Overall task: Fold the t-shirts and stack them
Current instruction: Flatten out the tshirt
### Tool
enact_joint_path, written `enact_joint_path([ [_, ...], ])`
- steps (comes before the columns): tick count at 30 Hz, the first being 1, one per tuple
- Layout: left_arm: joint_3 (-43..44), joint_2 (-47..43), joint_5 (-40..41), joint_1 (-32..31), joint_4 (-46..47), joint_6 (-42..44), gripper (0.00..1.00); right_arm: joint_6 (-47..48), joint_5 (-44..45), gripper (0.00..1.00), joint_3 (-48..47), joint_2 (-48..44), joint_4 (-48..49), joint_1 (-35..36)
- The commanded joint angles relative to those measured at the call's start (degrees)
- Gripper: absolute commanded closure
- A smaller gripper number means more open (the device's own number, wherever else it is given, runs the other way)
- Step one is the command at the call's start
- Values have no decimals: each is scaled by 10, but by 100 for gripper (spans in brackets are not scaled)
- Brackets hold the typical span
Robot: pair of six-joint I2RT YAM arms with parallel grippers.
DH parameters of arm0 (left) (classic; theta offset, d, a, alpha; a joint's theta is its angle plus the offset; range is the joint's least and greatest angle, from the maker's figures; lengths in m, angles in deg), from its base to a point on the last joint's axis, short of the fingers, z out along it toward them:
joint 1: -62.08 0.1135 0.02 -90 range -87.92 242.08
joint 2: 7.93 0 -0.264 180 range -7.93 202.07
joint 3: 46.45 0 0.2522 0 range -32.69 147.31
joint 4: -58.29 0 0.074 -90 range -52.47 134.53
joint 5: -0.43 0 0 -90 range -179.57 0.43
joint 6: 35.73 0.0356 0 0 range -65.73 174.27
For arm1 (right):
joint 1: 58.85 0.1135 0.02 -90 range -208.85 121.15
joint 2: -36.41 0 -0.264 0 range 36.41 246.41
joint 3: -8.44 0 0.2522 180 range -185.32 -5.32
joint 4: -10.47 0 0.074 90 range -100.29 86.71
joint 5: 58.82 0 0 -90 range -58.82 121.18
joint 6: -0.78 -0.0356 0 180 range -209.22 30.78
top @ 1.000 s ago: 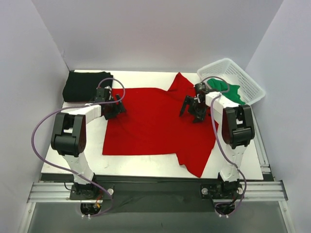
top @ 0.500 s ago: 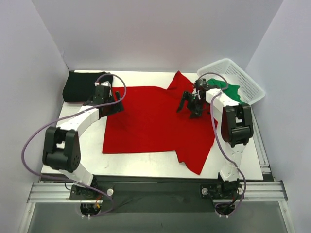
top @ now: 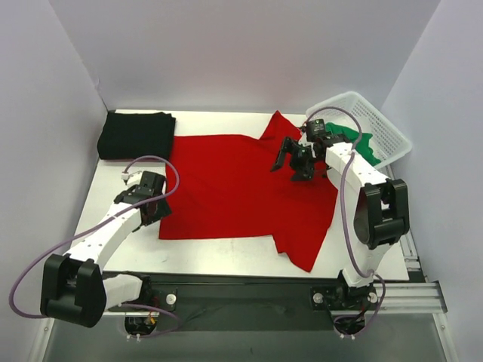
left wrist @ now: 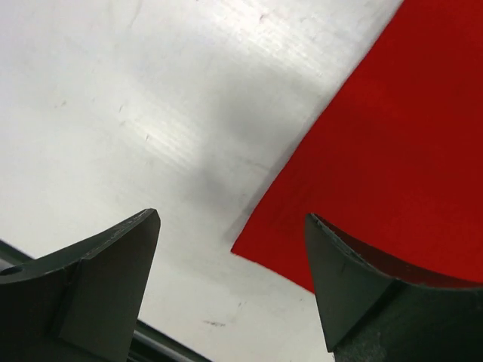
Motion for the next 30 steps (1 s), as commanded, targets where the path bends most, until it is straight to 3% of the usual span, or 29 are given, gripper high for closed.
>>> enact_joint_path([
  [1, -11, -42, 18, -1, -55, -74, 12, -12, 1, 18, 24, -45, -22, 10],
  [16, -126, -93, -73, -2, 12, -123, 29, -5, 71, 22, 147, -126, -28, 29],
  [30, -170, -105, -86, -1, 70, -122, 32, 6, 133, 25, 207, -186, -24, 65],
])
